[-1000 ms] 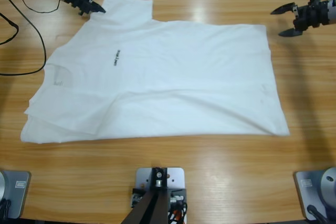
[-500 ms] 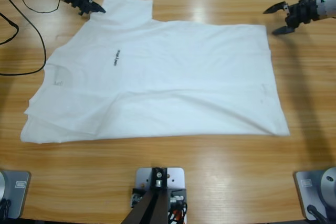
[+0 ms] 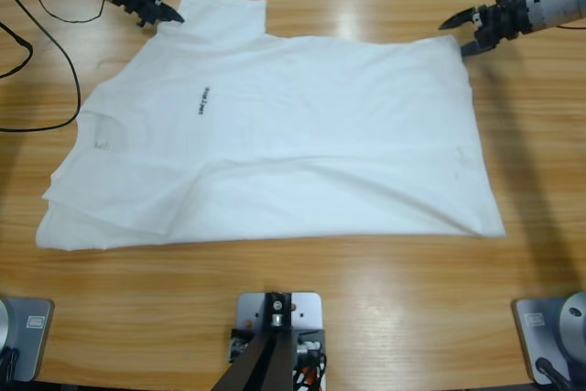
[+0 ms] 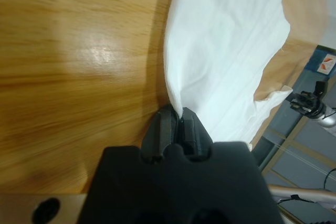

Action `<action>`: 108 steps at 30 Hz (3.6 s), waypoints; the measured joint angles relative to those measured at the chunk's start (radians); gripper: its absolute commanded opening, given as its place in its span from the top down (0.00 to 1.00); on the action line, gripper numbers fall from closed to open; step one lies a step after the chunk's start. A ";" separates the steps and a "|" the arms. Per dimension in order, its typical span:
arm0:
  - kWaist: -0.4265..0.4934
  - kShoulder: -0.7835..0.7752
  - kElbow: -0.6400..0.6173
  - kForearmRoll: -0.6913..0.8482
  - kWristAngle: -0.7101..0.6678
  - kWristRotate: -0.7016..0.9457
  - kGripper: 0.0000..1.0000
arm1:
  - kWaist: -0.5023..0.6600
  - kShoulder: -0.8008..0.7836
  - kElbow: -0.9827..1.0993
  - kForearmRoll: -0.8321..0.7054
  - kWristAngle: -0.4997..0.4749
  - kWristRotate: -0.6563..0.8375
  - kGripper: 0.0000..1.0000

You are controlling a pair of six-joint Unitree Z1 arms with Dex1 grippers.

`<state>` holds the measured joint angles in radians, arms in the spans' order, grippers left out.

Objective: Fold clothes

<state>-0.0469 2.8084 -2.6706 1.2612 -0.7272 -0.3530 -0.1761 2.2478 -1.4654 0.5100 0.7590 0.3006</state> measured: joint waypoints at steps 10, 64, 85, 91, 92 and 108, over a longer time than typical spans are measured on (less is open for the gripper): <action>0.000 0.000 0.000 0.001 0.000 0.003 1.00 | 0.000 0.028 0.001 0.009 -0.004 0.000 1.00; 0.056 -0.295 0.028 0.238 -0.100 0.133 1.00 | 0.005 -0.213 -0.097 0.403 -0.004 -0.121 1.00; 0.071 -0.423 0.263 0.247 -0.100 0.295 1.00 | -0.001 -0.253 -0.027 0.557 -0.008 -0.241 1.00; 0.069 -0.442 0.378 0.249 -0.092 0.336 1.00 | -0.002 -0.255 0.017 0.571 -0.018 -0.264 1.00; 0.068 -0.448 0.396 0.249 -0.091 0.343 1.00 | -0.003 -0.255 0.027 0.572 -0.020 -0.268 1.00; 0.091 -0.585 0.715 0.250 -0.078 0.442 1.00 | -0.015 -0.294 0.100 0.581 -0.051 -0.317 1.00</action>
<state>0.0441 2.2234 -1.9560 1.5110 -0.8048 0.0887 -0.1914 1.9536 -1.3650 1.0907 0.7085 -0.0169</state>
